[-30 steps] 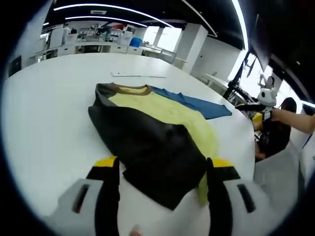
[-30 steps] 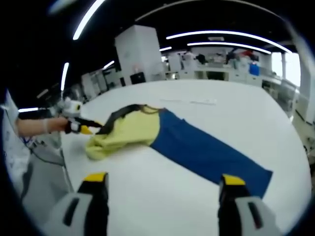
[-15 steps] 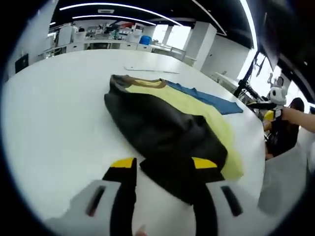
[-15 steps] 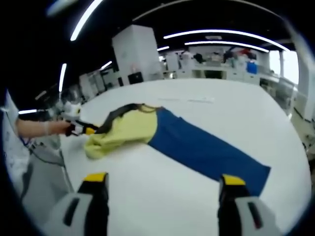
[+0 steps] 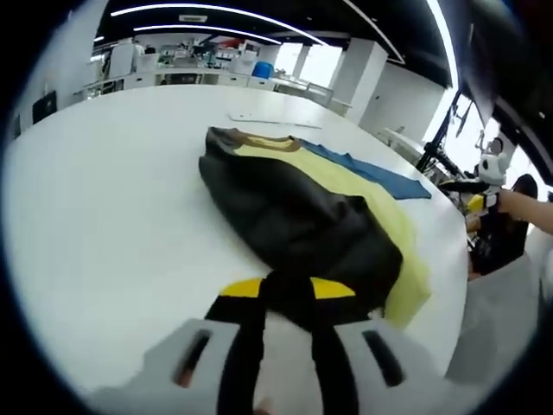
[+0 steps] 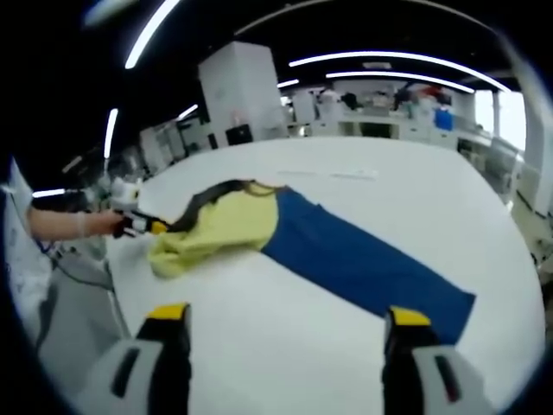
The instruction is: Fold the garment on the visible template until the final outline fits inside the template.
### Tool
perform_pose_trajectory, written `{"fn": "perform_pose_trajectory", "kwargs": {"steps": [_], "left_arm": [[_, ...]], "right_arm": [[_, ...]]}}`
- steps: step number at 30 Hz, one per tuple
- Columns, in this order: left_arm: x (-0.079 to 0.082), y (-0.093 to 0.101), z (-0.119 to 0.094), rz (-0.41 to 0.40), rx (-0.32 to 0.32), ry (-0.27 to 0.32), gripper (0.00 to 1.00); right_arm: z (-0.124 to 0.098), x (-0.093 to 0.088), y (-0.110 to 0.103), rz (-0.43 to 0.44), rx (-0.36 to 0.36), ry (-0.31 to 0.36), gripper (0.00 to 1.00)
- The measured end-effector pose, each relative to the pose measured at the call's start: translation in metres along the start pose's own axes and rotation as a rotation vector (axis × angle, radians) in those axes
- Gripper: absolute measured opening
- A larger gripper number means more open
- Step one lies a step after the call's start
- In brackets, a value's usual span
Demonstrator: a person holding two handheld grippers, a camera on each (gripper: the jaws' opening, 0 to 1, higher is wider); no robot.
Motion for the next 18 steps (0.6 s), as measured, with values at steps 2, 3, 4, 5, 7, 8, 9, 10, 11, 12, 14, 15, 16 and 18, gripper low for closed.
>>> {"fn": "perform_pose_trajectory", "kwargs": {"steps": [2, 3, 4, 5, 7, 8, 9, 10, 11, 12, 14, 15, 16, 18], "left_arm": [[0.001, -0.004, -0.004, -0.006, 0.005, 0.011, 0.06], [0.001, -0.005, -0.005, -0.012, 0.005, 0.014, 0.04], [0.001, -0.006, -0.006, -0.014, 0.006, 0.015, 0.02], [0.0, -0.006, -0.007, -0.015, 0.003, 0.015, 0.01], [-0.002, -0.008, -0.008, -0.016, 0.004, 0.009, 0.0], [-0.002, -0.007, -0.008, -0.022, 0.0, 0.015, 0.0], [-0.001, -0.006, -0.009, -0.031, -0.006, 0.019, 0.0], [0.0, -0.005, -0.009, -0.033, -0.002, 0.02, 0.0], [0.0, -0.004, -0.01, -0.033, 0.0, 0.022, 0.0], [0.002, -0.005, -0.012, -0.031, 0.0, 0.026, 0.0], [0.007, -0.004, -0.018, -0.025, -0.003, 0.032, 0.0], [0.008, -0.006, -0.02, -0.024, -0.002, 0.037, 0.0], [0.01, -0.008, -0.026, -0.02, -0.001, 0.043, 0.0], [0.015, -0.013, -0.036, -0.012, 0.01, 0.048, 0.0]], "right_arm": [[0.001, 0.0, 0.0, -0.001, 0.002, -0.001, 0.92], [0.001, 0.001, 0.0, -0.002, 0.004, -0.001, 0.92], [0.002, 0.001, -0.002, -0.001, 0.006, -0.001, 0.92], [0.002, 0.001, -0.003, -0.001, 0.007, -0.001, 0.92], [0.004, 0.001, -0.004, -0.002, 0.01, -0.002, 0.92], [0.004, 0.001, -0.005, -0.004, 0.011, -0.004, 0.92], [0.004, 0.001, -0.006, -0.007, 0.012, -0.005, 0.92], [0.004, 0.001, -0.006, -0.008, 0.013, -0.005, 0.93], [0.004, 0.002, -0.006, -0.008, 0.014, -0.005, 0.93], [0.004, 0.002, -0.006, -0.009, 0.014, -0.006, 0.92], [0.003, 0.003, -0.008, -0.013, 0.011, -0.008, 0.92], [0.003, 0.004, -0.009, -0.012, 0.01, -0.008, 0.92], [0.002, 0.006, -0.011, -0.011, 0.009, -0.007, 0.92], [0.0, 0.008, -0.016, -0.012, 0.008, -0.003, 0.93]]}}
Point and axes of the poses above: the point that each gripper's makers call its tool centre point, and the gripper's own axes: z roughly forward along the fingers, y roughly to its right, x roughly out of its top, the point moved 5 cm from there along -z, roughly backward along the fingers, and after that the axes turned 8 degrees about y, right-handed, at the moved point
